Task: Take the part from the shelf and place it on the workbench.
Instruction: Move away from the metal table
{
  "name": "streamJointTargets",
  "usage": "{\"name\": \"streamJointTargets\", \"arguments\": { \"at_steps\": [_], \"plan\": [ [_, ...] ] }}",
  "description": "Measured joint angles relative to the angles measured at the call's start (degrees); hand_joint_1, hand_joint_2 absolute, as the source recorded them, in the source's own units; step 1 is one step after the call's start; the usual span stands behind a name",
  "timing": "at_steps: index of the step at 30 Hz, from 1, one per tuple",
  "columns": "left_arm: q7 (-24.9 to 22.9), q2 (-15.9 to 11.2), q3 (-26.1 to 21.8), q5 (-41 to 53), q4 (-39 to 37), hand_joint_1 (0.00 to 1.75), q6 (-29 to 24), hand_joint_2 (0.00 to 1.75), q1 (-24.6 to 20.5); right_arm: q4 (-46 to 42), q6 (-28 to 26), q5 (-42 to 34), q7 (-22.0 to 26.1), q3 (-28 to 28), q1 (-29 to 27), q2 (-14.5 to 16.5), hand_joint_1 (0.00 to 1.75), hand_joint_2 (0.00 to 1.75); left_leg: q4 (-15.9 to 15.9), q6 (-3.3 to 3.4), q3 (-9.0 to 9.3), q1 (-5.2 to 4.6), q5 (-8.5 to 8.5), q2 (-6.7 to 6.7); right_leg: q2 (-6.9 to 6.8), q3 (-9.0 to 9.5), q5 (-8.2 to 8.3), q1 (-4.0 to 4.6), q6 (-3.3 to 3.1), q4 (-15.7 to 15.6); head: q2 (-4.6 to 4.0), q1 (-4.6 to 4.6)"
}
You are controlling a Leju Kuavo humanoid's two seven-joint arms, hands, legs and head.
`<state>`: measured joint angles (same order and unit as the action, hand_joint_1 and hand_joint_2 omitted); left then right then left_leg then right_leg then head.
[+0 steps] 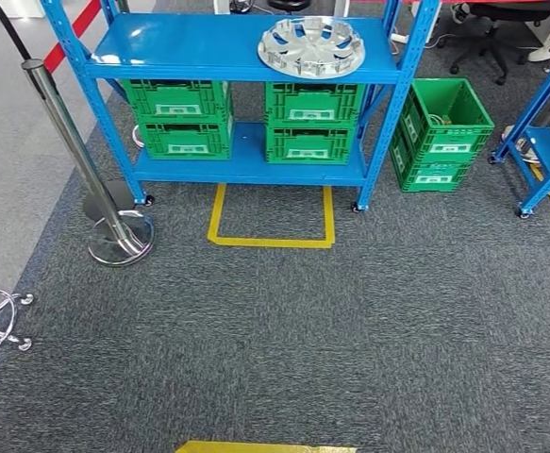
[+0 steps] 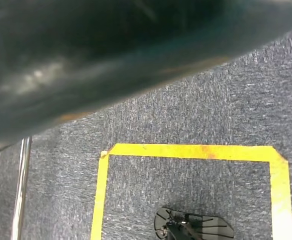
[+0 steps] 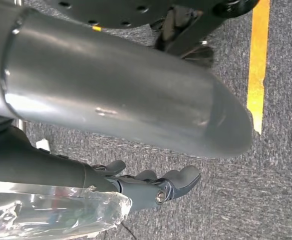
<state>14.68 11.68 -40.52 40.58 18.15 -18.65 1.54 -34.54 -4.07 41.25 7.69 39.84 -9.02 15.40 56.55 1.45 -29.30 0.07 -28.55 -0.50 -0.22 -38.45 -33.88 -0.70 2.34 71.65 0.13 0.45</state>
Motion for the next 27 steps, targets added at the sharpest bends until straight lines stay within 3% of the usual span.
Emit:
{"name": "streamJointTargets", "arguments": {
  "at_steps": [2,3,4,8,10,12,13,14,16,18,20,23,25,27],
  "plan": [
    [0.1,0.1,-0.3,0.2,0.0,0.0,-0.1,0.0,0.1,-0.2,0.1,0.2,0.1,0.2,-0.1,0.0,0.0,0.0,0.0,-0.31,1.24,-0.07,-0.93,-0.11,0.11,2.77,4.9,0.07,-0.47,-7.4,-0.01,0.0],
    [0.1,0.1,-0.5,0.3,0.0,0.0,-0.1,0.0,0.0,-0.3,0.2,0.3,0.1,0.3,-0.1,0.0,0.0,0.0,0.1,-0.57,1.63,-0.15,-1.4,-0.17,0.19,4.19,6.1,0.14,-0.78,-10.4,-0.01,-0.02],
    [0.2,0.2,-0.6,0.5,0.0,0.0,-0.2,0.0,-0.1,-0.4,0.3,0.5,0.1,0.3,-0.1,0.1,0.0,0.0,0.1,-0.87,1.91,-0.2,-1.77,-0.2,0.28,5.23,6.71,0.23,-1.08,-12.5,-0.01,-0.05],
    [0.3,0.2,-1.5,0.7,0.1,0.0,-0.5,0.0,-0.5,-0.9,0.6,0.9,0.2,0.7,-0.4,0.6,0.0,0.0,0.7,-2.0,2.01,-0.17,-2.97,-0.19,0.32,6.25,5.79,0.12,-2.18,-13.5,0.01,-0.36],
    [0.4,0.2,-1.9,0.9,0.1,0.0,-0.6,0.0,-0.6,-1.3,0.7,1.0,0.2,0.9,-0.4,0.9,0.0,0.0,5.5,-2.66,-0.29,-0.03,-5.23,-0.03,0.18,7.0,5.33,-0.13,-2.71,-13.8,0.01,-0.66],
    [0.4,0.2,-2.0,1.2,0.1,0.0,-0.7,0.0,-0.5,-1.5,0.7,1.0,0.0,1.1,-0.4,1.0,0.0,0.0,13.7,-3.12,-5.29,0.17,-7.89,0.04,0.03,7.78,4.58,-0.13,-2.98,-13.8,0.0,-0.87],
    [0.4,0.2,-2.1,1.3,0.1,0.0,-0.7,0.0,-0.4,-1.5,0.7,1.0,0.0,1.2,-0.5,1.1,0.0,0.0,16.7,-3.21,-7.49,0.24,-8.16,0.05,0.01,8.27,4.13,-0.13,-2.97,-13.8,0.0,-0.85],
    [0.4,0.2,-2.2,1.3,0.1,0.0,-0.7,0.0,-0.2,-1.5,0.7,1.0,-0.1,1.2,-0.6,1.1,0.0,0.0,17.7,-3.2,-8.8,0.27,-7.24,0.06,0.03,8.87,3.66,-0.13,-2.93,-13.8,0.0,-0.9],
    [0.4,0.2,-2.4,1.3,0.1,0.0,-0.7,0.0,0.0,-1.6,0.7,1.1,-0.1,1.3,-0.7,1.2,0.0,0.0,13.6,-2.91,-8.36,0.28,-2.19,0.09,0.1,10.37,2.58,-0.13,-2.72,-13.9,0.0,-0.9],
    [0.4,0.2,-2.5,1.4,0.1,0.0,-0.7,0.0,0.0,-1.7,0.7,1.1,-0.1,1.5,-0.7,1.3,0.0,0.0,7.0,-2.3,-6.05,0.07,2.15,0.27,0.15,11.47,1.41,-0.03,-2.22,-14.0,0.0,-0.88],
    [0.5,0.3,-2.6,1.4,0.1,0.0,-0.7,0.0,-0.1,-1.8,0.7,1.1,-0.1,1.6,-0.7,1.5,0.0,0.0,3.4,-1.6,-4.56,-0.22,2.26,0.46,0.04,12.12,0.73,0.12,-1.54,-14.2,0.0,-0.89],
    [0.4,0.5,-2.9,1.6,0.3,0.0,-0.7,0.0,0.1,-2.2,0.8,1.2,-0.1,1.6,-0.6,1.6,0.0,0.0,1.9,-0.64,-3.44,-0.08,1.11,0.3,-0.12,12.85,0.52,0.12,-0.58,-13.8,0.0,-0.87],
    [0.3,0.6,-3.0,1.9,0.7,0.0,-0.6,0.0,0.2,-2.6,1.0,1.5,-0.1,1.6,-0.5,1.7,0.0,0.0,1.5,-0.04,-2.4,0.11,0.6,0.24,-0.03,10.62,-0.67,0.08,-0.14,-9.9,0.0,-0.7],
    [0.3,0.7,-3.2,2.3,0.8,0.0,-0.5,0.0,0.2,-2.8,1.1,1.7,-0.2,1.7,-0.5,1.7,0.0,0.0,1.5,0.36,-1.68,0.01,-0.17,0.23,0.02,5.69,-3.19,0.09,0.05,-2.4,0.0,-0.57]
  ]
}}
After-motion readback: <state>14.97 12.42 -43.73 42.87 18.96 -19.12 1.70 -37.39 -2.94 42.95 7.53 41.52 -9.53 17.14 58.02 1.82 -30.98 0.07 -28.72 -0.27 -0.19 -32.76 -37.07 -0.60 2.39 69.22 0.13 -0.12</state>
